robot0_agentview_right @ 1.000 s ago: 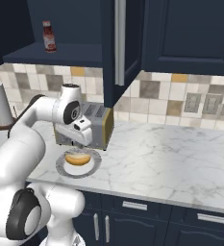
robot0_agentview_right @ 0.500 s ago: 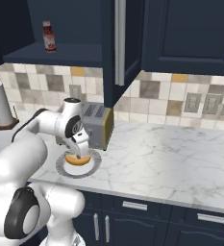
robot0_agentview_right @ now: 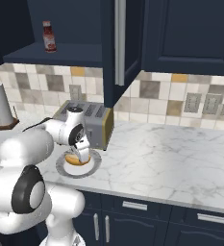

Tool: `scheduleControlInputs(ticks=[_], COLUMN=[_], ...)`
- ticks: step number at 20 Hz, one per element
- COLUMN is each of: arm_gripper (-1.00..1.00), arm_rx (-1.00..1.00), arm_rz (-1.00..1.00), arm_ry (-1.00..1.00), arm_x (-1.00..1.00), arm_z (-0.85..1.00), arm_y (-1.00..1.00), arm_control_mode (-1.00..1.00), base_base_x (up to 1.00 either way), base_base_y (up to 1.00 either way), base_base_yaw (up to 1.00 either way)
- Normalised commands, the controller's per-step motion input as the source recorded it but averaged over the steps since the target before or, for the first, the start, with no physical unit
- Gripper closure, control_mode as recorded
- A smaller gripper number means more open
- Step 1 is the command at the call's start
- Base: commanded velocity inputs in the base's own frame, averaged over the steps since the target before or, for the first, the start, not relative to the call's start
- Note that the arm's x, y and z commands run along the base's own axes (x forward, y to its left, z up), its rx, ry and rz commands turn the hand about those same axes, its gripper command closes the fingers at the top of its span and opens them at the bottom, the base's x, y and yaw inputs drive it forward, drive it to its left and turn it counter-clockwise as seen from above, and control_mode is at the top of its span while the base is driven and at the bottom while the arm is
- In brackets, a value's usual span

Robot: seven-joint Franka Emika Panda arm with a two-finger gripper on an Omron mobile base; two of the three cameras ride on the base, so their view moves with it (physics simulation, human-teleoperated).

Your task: Move the hot dog bun to the plate on the dining table and place the condiment next to that plate. Then navigate to the fridge and take the sausage and place it on the plate as well.

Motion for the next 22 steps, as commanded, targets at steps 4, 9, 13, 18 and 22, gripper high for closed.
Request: scheduleControlInputs(ticks=[4, 9, 13, 18, 22], arm_gripper=[-1.0, -1.0, -1.0, -1.0, -1.0], arm_rx=[0.0, 0.0, 0.0, 0.0, 0.0], arm_rz=[-0.09, -0.1, -0.13, -0.11, -0.1], arm_ry=[0.0, 0.0, 0.0, 0.0, 0.0], arm_x=[0.31, 0.18, 0.0, -0.14, -0.7], arm_z=[-0.36, -0.3, -0.37, -0.37, -0.45], arm_y=[0.17, 0.07, 0.0, 0.0, 0.0], arm_control_mode=[-1.0, -1.0, -1.0, -1.0, -1.0], base_base_x=[0.0, 0.0, 0.0, 0.0, 0.0], base_base_y=[0.0, 0.0, 0.0, 0.0, 0.0], base_base_yaw=[0.0, 0.0, 0.0, 0.0, 0.0])
